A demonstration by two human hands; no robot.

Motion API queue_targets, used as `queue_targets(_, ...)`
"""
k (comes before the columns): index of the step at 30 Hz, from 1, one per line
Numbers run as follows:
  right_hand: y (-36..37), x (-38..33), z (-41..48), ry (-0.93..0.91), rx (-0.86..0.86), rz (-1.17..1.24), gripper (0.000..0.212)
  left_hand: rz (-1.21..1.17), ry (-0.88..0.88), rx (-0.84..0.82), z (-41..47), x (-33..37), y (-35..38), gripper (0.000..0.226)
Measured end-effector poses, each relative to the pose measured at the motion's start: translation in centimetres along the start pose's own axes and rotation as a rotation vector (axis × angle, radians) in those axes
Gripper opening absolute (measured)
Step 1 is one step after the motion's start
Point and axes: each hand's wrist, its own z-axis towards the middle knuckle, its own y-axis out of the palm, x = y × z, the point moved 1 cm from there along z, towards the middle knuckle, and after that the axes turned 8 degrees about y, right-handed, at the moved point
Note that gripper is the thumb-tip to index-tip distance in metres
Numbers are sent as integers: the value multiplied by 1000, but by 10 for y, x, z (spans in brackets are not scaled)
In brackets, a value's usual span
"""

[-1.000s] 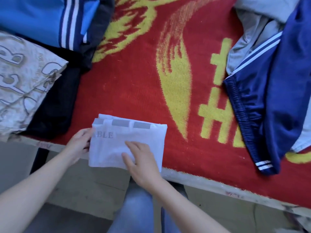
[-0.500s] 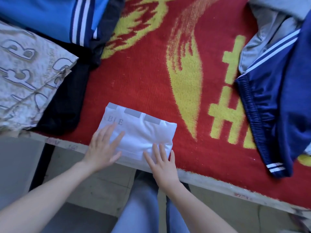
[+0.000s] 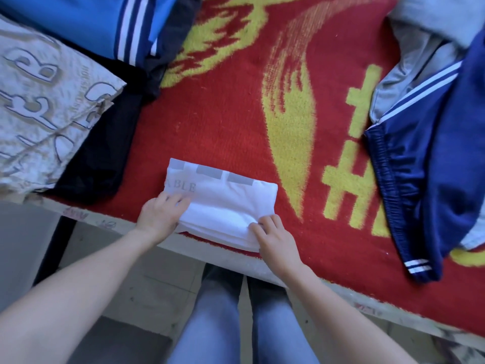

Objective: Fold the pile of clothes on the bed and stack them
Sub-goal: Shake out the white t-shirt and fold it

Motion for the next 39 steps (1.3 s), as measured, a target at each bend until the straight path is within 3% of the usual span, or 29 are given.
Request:
queue_targets(5,-36,10,18,-35,60,-2,33,-103,-65,-61,18,-2,-40,66)
queue_targets(12,-136,-7,89,-339,141,-132,28,-44,-255,131,-4,-8,-139,56)
queue_targets(16,-190,-59,144,-590,139,-165,59,106,-418,293,-49,-28,-207,61)
queue_targets(19,-224,-122,179,-768,213,-144,61,201,-541,406,-94,-47,-259,43)
queue_targets(20,-234,-144,188,-828,254,-123,62,208,-582,421,-109,-55,-274,43)
queue_targets(24,-257,-222,222,-1012,395,-44,38,202,-701,494,-152,-88,-319,83)
queue_targets(27,-260,-269,260,-1047,391,-50,62,175,-766,569,-168,-120,-331,91)
queue_targets(29,-255,-293,290,-974,275,-106,74,160,-789,584,-166,-139,-321,91)
queue_targets(31,-236,-302,322,-832,100,-306,80,99,-788,447,-150,-154,-298,92)
queue_targets(34,-201,-286,345,-562,-365,-629,79,-96,-799,-48,-120,-170,-257,83)
queue_targets(36,-186,-279,344,-454,-475,-605,75,-272,-821,-296,-108,-180,-238,68)
queue_targets(39,-180,-273,337,-375,-508,-548,64,-239,-783,-315,-99,-196,-230,52)
